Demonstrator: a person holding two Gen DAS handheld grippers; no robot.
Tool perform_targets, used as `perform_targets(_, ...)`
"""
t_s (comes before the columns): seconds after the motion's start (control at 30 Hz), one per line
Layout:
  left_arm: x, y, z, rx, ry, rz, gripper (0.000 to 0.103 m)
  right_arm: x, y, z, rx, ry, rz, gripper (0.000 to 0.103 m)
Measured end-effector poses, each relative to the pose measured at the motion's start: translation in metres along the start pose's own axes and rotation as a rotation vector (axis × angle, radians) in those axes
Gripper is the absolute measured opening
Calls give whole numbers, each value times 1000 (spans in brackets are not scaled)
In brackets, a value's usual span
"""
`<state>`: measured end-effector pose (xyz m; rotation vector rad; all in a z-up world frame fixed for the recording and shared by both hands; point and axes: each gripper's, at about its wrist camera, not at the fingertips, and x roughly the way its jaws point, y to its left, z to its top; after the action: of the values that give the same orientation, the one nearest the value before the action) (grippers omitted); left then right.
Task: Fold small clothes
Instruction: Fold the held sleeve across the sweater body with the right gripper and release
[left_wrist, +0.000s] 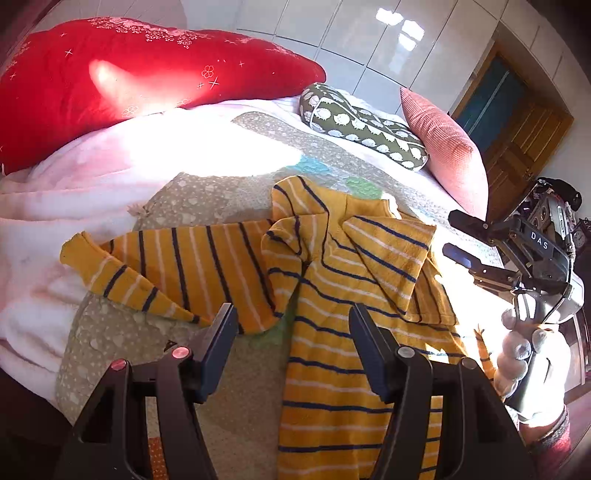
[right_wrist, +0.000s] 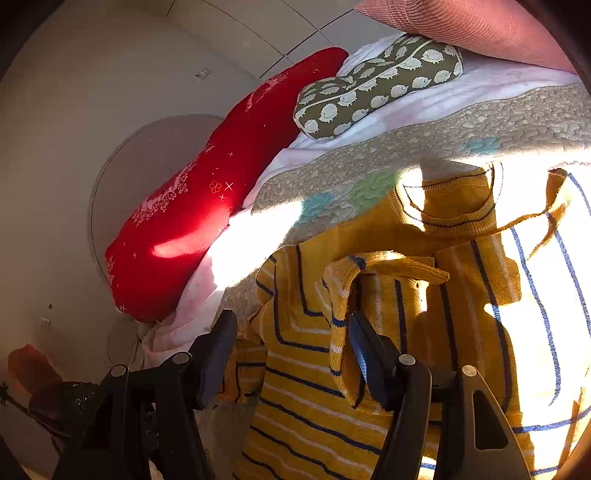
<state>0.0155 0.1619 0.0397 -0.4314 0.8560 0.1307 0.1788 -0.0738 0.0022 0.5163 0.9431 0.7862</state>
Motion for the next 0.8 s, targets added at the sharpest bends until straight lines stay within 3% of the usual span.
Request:
perform_targets(0.07, -3, 1, -1, -9, -15, 18, 62, 13, 12, 0, 1, 43, 111, 68)
perform_targets(0.1, -4, 4, -3, -13, -14, 28, 62, 17, 17, 1, -8, 38, 97, 68)
perform_targets(0.33, -23, 53, -17, -63, -13, 68, 62, 50, -3, 11, 45, -4, -210, 68)
perform_targets(0.37, -26, 60, -18, -78, -17, 70, 62, 53, -2, 12, 51, -11, -208, 68)
perform_targets(0.47, -39, 80, -23, -103, -35, 93, 63, 44, 19, 9, 9, -13, -27, 68)
perform_targets(0.5, -42, 86, -25, -104, -39, 110, 65, 33, 29, 6, -35, -35, -37, 68)
perform_targets(0.6, -49, 100, -30, -98, -53, 138, 66, -2, 37, -4, -100, -126, -223, 68)
perform_targets(0.67, -52, 106, -33, -101, -53, 128, 66, -11, 18, -4, -36, -139, -272, 68)
perform_targets(0.8, -54, 114, -35, -135, -51, 108, 66, 16, -41, 13, 272, -72, -122, 68)
